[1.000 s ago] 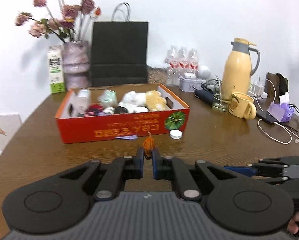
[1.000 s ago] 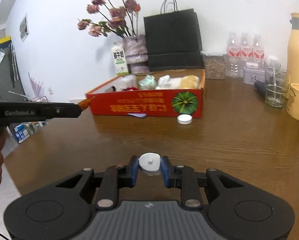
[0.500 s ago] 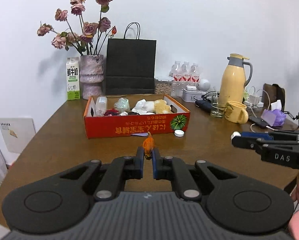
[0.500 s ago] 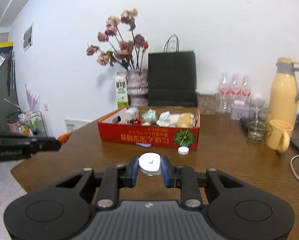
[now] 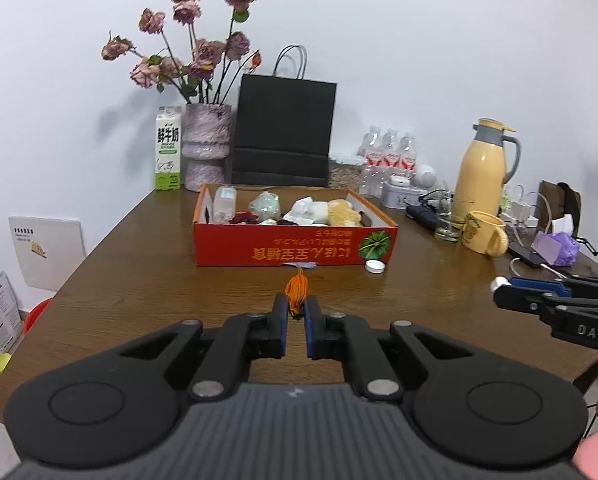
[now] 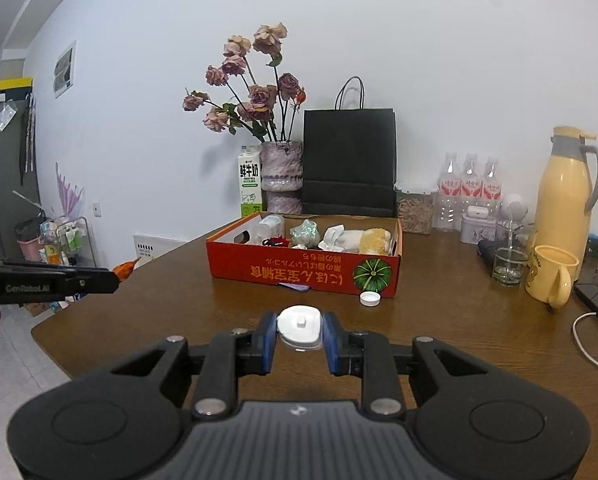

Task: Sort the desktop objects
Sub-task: 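Carry the orange item and white cap over the red box and lower them, then open both tools to drop the orange item and white cap into the box, then withdraw both tools from the box toward the last white cap on the table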

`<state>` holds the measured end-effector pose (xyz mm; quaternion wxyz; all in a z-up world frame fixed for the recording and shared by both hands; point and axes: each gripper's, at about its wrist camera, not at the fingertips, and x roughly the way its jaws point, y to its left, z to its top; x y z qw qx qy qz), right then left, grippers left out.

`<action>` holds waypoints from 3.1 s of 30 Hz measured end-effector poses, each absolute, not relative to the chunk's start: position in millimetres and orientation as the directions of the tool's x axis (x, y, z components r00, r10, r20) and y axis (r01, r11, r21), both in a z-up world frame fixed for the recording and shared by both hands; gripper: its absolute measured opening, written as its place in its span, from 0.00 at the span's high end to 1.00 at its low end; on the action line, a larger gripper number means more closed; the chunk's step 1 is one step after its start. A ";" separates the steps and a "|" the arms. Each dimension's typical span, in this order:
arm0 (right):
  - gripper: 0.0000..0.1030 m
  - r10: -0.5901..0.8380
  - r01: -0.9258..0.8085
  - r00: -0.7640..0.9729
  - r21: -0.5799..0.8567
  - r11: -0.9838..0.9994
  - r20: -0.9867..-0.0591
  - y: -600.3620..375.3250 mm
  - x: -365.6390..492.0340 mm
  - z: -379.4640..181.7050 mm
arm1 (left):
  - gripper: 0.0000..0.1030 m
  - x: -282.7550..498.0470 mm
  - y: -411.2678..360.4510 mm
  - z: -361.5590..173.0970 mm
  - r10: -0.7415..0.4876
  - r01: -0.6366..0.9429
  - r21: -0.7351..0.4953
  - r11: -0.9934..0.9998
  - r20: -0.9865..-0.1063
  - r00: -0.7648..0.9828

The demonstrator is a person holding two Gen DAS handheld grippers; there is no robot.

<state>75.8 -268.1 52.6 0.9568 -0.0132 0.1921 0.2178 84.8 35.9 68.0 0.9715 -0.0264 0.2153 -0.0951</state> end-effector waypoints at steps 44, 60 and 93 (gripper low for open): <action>0.32 0.415 -0.370 0.589 0.226 0.901 -0.693 -173.6 468.4 62.8 | 0.37 426.0 80.7 89.3 -0.173 0.105 -0.144 0.984 -0.621 0.764; 0.08 0.308 -0.307 0.700 0.119 0.944 -0.644 -251.7 365.7 108.9 | 0.05 334.2 81.8 115.1 -0.185 0.106 -0.157 0.982 -0.660 0.728; 0.06 0.394 -0.508 0.740 -0.069 0.858 -0.545 -244.0 53.2 -6.5 | 0.00 69.5 37.3 0.8 -0.021 -0.001 -0.038 0.999 -0.580 0.814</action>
